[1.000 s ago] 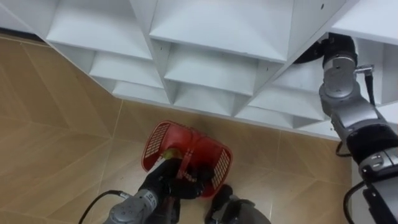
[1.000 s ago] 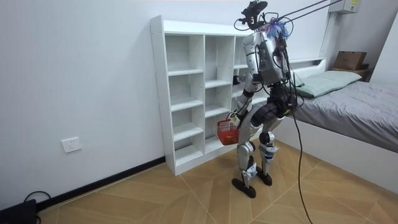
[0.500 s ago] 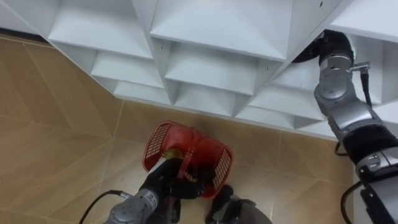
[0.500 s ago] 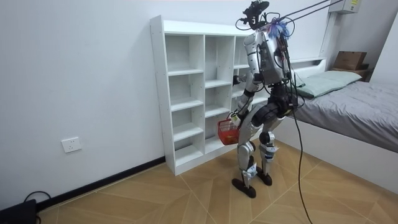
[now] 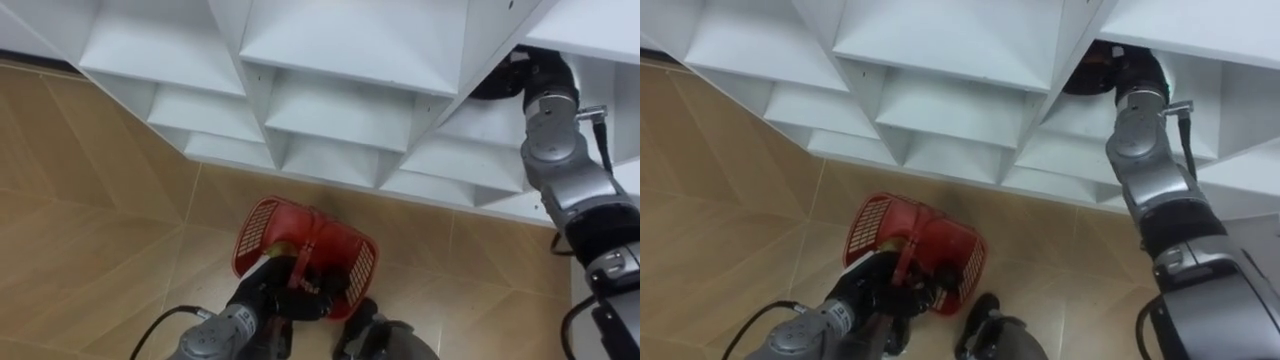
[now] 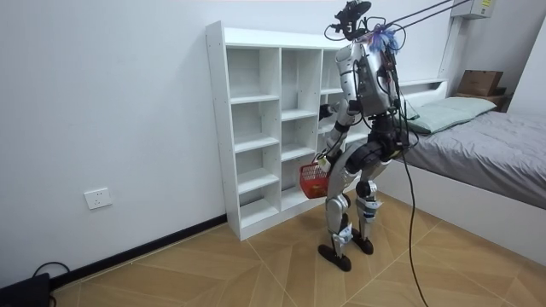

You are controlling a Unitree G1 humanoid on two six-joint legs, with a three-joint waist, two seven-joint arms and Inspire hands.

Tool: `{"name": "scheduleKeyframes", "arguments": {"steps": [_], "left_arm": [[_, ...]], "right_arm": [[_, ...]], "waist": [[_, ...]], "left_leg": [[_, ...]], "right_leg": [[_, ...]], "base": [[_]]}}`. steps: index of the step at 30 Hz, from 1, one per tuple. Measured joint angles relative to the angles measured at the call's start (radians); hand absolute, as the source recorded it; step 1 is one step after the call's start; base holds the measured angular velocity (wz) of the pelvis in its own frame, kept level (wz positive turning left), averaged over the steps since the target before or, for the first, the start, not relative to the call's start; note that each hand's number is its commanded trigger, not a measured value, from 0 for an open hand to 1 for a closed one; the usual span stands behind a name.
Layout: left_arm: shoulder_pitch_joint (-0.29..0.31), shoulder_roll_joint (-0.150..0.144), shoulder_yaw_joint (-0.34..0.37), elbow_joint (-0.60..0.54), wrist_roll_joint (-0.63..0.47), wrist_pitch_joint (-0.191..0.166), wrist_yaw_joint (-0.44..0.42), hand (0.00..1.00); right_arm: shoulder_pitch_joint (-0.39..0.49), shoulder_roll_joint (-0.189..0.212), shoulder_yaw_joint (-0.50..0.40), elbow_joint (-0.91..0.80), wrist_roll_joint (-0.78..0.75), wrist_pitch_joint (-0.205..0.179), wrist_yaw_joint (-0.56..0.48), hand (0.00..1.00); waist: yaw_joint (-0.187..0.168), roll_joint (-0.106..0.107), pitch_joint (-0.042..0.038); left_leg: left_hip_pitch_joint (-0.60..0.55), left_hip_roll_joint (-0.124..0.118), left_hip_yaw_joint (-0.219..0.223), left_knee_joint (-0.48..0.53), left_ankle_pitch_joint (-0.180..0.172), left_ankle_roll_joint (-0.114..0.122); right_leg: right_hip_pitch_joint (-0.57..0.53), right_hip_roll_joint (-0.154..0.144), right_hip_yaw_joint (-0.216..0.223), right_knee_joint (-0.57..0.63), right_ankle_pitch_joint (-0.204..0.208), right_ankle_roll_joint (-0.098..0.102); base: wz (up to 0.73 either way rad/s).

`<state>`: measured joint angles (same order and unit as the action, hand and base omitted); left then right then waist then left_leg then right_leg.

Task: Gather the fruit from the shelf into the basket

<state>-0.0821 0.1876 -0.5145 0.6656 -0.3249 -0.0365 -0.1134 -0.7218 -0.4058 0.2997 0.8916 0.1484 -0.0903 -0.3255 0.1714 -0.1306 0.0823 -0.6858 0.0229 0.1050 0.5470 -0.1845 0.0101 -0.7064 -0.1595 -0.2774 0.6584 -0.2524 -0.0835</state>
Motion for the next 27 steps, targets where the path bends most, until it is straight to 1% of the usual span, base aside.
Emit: {"name": "scheduleKeyframes", "arguments": {"steps": [2,7,12,15,17,21,25,27], "left_arm": [[-0.001,-0.003,-0.003,0.0,0.0,0.01,0.0,1.0],[-0.008,-0.006,0.001,-0.001,0.001,0.033,0.0,1.0],[-0.006,-0.009,0.001,-0.001,0.001,0.039,0.0,1.0],[-0.002,-0.009,0.001,-0.001,0.001,0.039,0.0,1.0],[-0.002,-0.009,0.002,-0.001,0.003,0.04,-0.001,1.0],[-0.004,-0.011,0.002,0.0,0.003,0.04,-0.003,1.0],[-0.006,-0.013,0.01,0.002,0.002,0.04,-0.003,1.0],[-0.003,-0.011,0.014,0.003,0.002,0.04,-0.003,1.0]], "right_arm": [[0.006,0.0,-0.001,0.009,0.04,-0.012,0.005,1.0],[0.008,0.0,-0.014,0.014,0.077,-0.019,0.031,1.0],[0.011,0.001,-0.035,0.028,0.107,-0.025,0.055,1.0],[0.028,0.003,-0.049,0.035,0.147,-0.03,0.06,1.0],[0.038,0.016,-0.06,0.048,0.193,-0.029,0.081,1.0],[0.057,0.017,-0.059,0.047,0.256,-0.02,0.119,1.0],[0.078,0.018,-0.06,0.045,0.31,-0.018,0.159,1.0],[0.101,0.021,-0.059,0.039,0.34,-0.018,0.18,1.0]], "waist": [[0.0,0.007,-0.0037],[0.0,0.008,-0.0046],[0.0,0.008,-0.0049],[0.0,0.008,-0.0051],[0.0,0.008,-0.0059],[-0.001,0.009,-0.0065],[-0.002,0.014,-0.0093],[-0.004,0.021,-0.0151]], "left_leg": [[0.0,0.0,0.0,0.0,0.0,0.0],[0.002,0.0,-0.001,-0.002,0.0,0.0],[0.002,0.001,-0.001,0.001,0.0,0.0],[0.011,0.002,-0.006,0.001,0.0,0.0],[0.032,0.002,-0.005,0.001,0.0,0.0],[0.053,0.002,-0.001,-0.001,0.0,0.0],[0.065,0.004,0.001,0.0,0.0,0.0],[0.073,0.004,0.001,0.0,0.0,0.0]], "right_leg": [[0.002,0.0,-0.002,-0.002,0.0,0.0],[0.002,0.0,-0.001,-0.002,0.0,0.0],[0.007,0.001,-0.006,-0.005,0.0,0.0],[0.023,0.001,-0.016,-0.013,0.001,0.0],[0.043,0.002,-0.016,-0.021,0.001,0.001],[0.064,0.003,-0.013,-0.021,0.001,0.001],[0.073,0.005,-0.008,-0.019,0.003,0.002],[0.083,0.005,-0.008,-0.02,0.003,0.002]], "base": [[0.0],[0.0],[0.01],[0.06],[0.0],[-0.01],[0.0],[0.0]]}}
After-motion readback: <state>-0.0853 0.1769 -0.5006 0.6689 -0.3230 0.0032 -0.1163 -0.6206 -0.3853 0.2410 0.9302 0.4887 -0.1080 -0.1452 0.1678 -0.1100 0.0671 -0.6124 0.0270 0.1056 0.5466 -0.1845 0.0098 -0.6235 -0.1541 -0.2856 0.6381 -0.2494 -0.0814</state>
